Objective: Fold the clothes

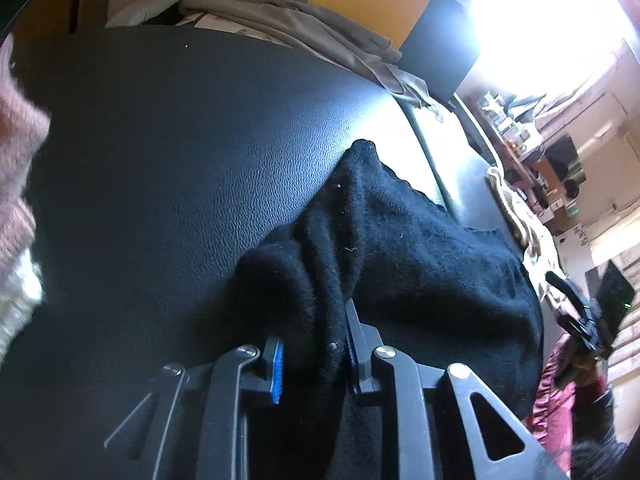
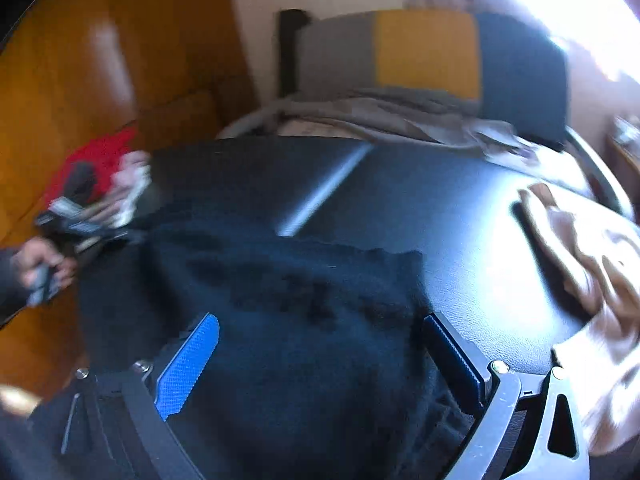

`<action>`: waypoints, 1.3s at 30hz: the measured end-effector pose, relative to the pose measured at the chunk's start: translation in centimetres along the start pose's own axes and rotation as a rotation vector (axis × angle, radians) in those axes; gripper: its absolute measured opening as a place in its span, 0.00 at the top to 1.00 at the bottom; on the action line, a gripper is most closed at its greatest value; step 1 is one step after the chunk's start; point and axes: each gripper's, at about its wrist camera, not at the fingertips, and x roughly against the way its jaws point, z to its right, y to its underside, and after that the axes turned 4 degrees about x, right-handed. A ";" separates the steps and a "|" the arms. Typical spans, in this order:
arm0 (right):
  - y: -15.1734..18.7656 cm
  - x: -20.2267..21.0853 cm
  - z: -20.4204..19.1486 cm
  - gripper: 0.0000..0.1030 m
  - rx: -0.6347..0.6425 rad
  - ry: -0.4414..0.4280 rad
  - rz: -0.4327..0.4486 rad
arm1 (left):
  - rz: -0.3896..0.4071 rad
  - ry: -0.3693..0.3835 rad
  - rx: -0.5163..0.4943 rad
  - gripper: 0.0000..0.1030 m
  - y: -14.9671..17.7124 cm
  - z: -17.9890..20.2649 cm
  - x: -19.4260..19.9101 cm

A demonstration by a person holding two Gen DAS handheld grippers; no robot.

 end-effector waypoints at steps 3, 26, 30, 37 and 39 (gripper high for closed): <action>0.1 0.9 -1.8 0.00 0.115 -0.076 -0.068 | -0.014 -0.021 -0.006 0.78 -0.5 0.1 -0.1; 7.1 -2.4 -2.8 0.00 0.253 -0.048 -0.127 | 0.053 0.498 0.040 0.82 0.3 9.1 7.2; 7.6 -2.2 -2.8 0.00 0.234 -0.031 -0.088 | 0.059 0.636 0.012 0.92 -0.1 15.1 8.3; 8.4 -1.8 -3.6 0.00 0.228 -0.025 -0.062 | -0.004 0.679 -0.139 1.00 -0.9 26.3 5.7; 8.2 -1.7 -3.4 0.00 0.223 -0.026 -0.054 | 0.012 0.602 -0.176 0.98 -0.8 27.3 4.9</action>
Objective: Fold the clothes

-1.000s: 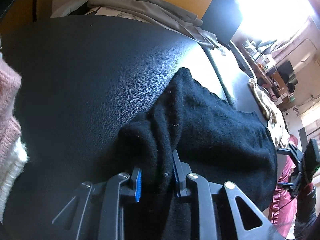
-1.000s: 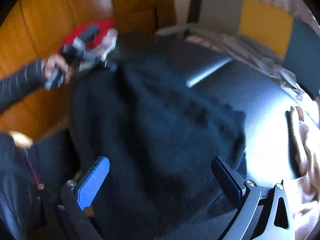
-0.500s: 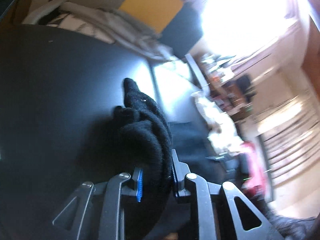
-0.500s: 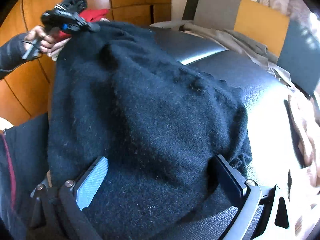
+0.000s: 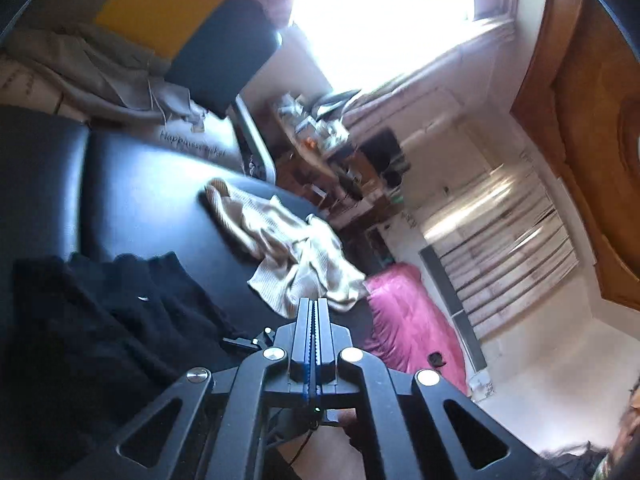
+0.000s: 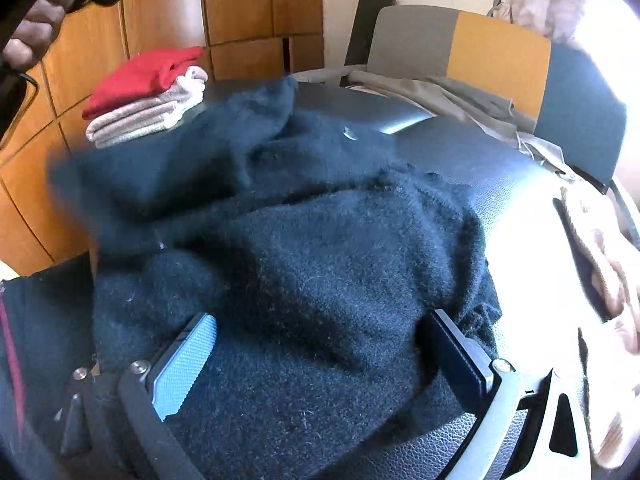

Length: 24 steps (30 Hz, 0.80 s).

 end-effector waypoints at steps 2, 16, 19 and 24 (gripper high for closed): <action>-0.1 0.1 0.3 0.00 -0.002 -0.001 0.005 | -0.017 -0.060 -0.009 0.81 0.3 -0.4 -0.1; -0.5 0.0 1.1 0.00 -0.003 -0.002 0.023 | -0.309 -0.712 -0.442 0.31 6.9 -1.5 -6.0; -0.5 0.0 1.2 0.00 -0.003 -0.001 0.026 | -0.346 -0.756 -0.442 0.31 7.5 -2.1 -8.9; -0.3 0.2 1.0 0.00 -0.003 0.001 0.036 | -0.357 -0.959 -0.458 0.31 8.2 -4.7 -12.2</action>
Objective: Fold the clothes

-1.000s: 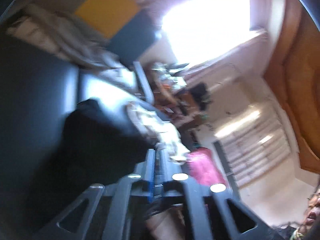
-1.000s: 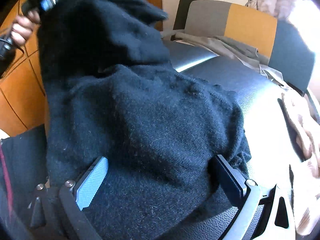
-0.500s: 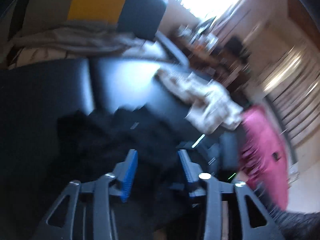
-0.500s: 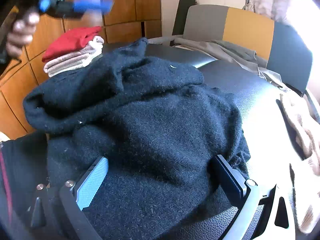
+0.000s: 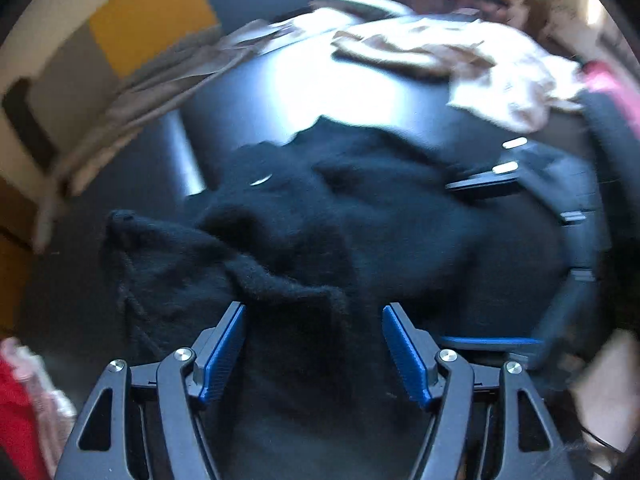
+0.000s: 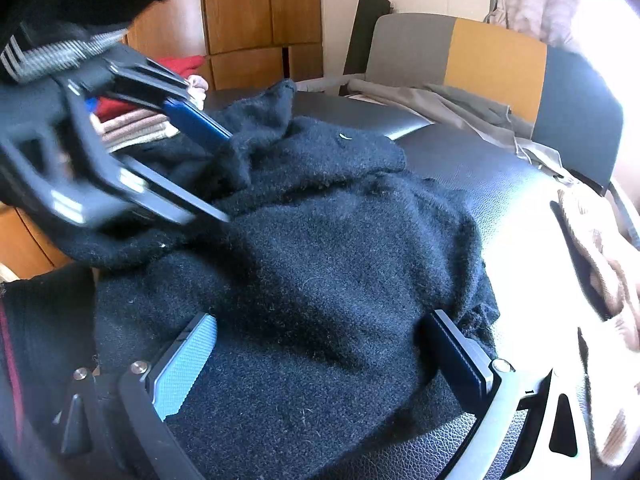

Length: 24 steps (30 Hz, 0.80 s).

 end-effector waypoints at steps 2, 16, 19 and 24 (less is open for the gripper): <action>0.1 0.1 0.0 0.00 -0.002 -0.002 0.006 | 0.015 0.008 0.022 0.30 0.1 -0.3 -0.3; 0.1 0.2 -0.3 0.00 0.007 0.012 0.007 | 0.239 0.784 0.716 0.90 5.4 -15.0 1.7; 0.1 0.2 -0.5 0.00 0.008 0.020 0.003 | 0.340 0.961 0.728 0.91 5.1 -15.7 3.8; 0.1 0.2 -0.5 0.00 -0.002 0.033 0.003 | 0.441 1.183 0.657 0.91 2.3 -14.8 7.0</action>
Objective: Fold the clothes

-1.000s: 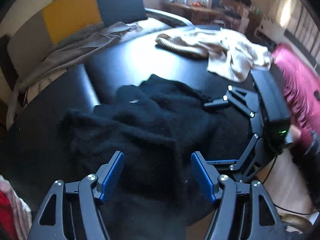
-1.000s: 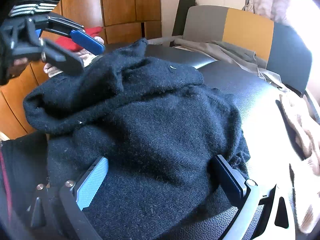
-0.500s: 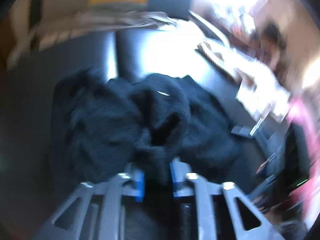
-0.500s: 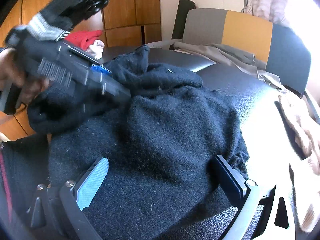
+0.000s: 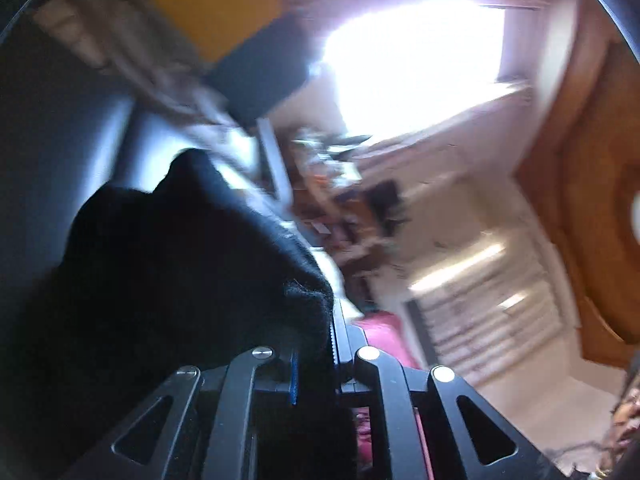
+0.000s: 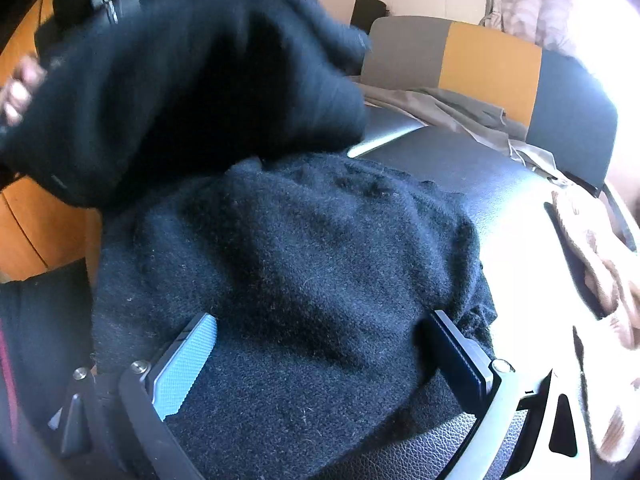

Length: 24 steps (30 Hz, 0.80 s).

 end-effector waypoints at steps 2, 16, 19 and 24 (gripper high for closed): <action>0.0 0.0 0.0 0.00 -0.002 0.005 0.000 | -0.059 0.012 -0.040 0.91 0.5 1.4 -2.6; -0.2 0.9 0.1 0.00 -0.022 0.007 -0.011 | -0.283 -0.145 0.061 0.89 4.3 -5.0 -11.3; 0.1 2.3 -0.6 0.00 0.004 0.063 -0.058 | -0.289 -0.184 0.090 0.78 4.8 -5.8 -11.8; 2.6 6.1 -1.5 0.00 -0.054 0.126 -0.132 | -0.290 -0.135 0.070 0.64 4.8 -3.9 -11.0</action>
